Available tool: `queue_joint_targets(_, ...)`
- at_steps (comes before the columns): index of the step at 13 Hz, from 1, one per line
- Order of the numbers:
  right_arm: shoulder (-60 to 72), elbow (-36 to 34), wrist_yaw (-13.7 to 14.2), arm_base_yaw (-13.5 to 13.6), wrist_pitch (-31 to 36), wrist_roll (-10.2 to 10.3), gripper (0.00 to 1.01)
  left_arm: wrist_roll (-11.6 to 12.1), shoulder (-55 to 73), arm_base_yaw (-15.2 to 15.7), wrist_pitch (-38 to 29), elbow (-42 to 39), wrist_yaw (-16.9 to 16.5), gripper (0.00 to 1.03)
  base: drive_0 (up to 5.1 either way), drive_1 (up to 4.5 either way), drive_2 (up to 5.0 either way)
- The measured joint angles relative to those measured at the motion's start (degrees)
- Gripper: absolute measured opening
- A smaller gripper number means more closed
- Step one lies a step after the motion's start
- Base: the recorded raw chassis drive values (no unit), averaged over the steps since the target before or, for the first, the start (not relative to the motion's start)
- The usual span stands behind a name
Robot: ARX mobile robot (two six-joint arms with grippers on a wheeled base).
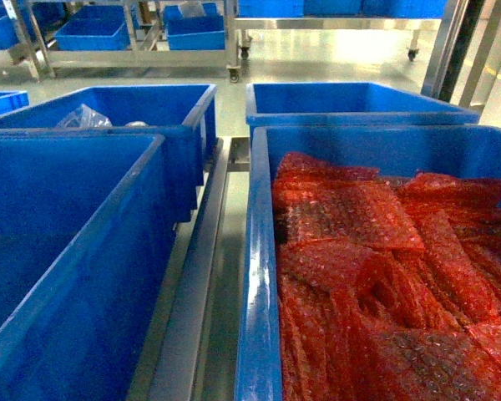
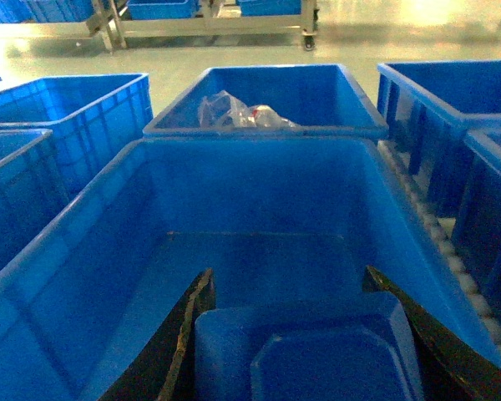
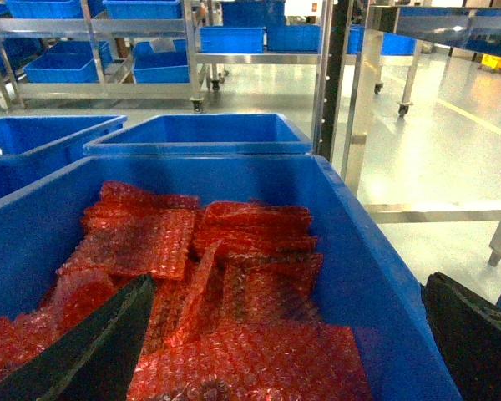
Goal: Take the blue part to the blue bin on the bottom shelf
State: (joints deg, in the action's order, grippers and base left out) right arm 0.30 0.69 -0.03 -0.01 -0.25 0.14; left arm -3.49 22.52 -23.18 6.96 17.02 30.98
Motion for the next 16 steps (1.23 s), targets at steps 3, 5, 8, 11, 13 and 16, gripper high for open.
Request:
queue_joint_targets(3, 0.0, 0.0, 0.0, 0.0, 0.0, 0.0, 0.98, -0.3, 27.3, 11.7, -25.1, 7.0, -10.5, 0.44, 0.0, 0.0, 0.0)
queue_joint_targets(5, 0.0, 0.0, 0.0, 0.0, 0.0, 0.0, 0.98, -0.4, 38.6, 12.5, -27.9, 9.5, -13.7, 0.57, 0.0, 0.0, 0.0)
queue_joint_targets(8, 0.0, 0.0, 0.0, 0.0, 0.0, 0.0, 0.98, -0.6, 37.7, 12.3, -28.6, 9.2, -13.9, 0.96, 0.0, 0.0, 0.0)
queue_joint_targets(11, 0.0, 0.0, 0.0, 0.0, -0.1, 0.0, 0.98, 1.7, 37.3, 14.5, -44.8, 3.2, -21.5, 0.79, 0.0, 0.0, 0.0)
queue_joint_targets(13, 0.0, 0.0, 0.0, 0.0, -0.1, 0.0, 0.98, 2.4, 32.2, 16.5, -47.3, -3.0, -24.1, 0.52, 0.0, 0.0, 0.0)
queue_joint_targets(16, 0.0, 0.0, 0.0, 0.0, 0.0, 0.0, 0.98, 2.5, 24.7, 19.2, -45.1, -8.6, -27.0, 0.08, 0.0, 0.0, 0.0)
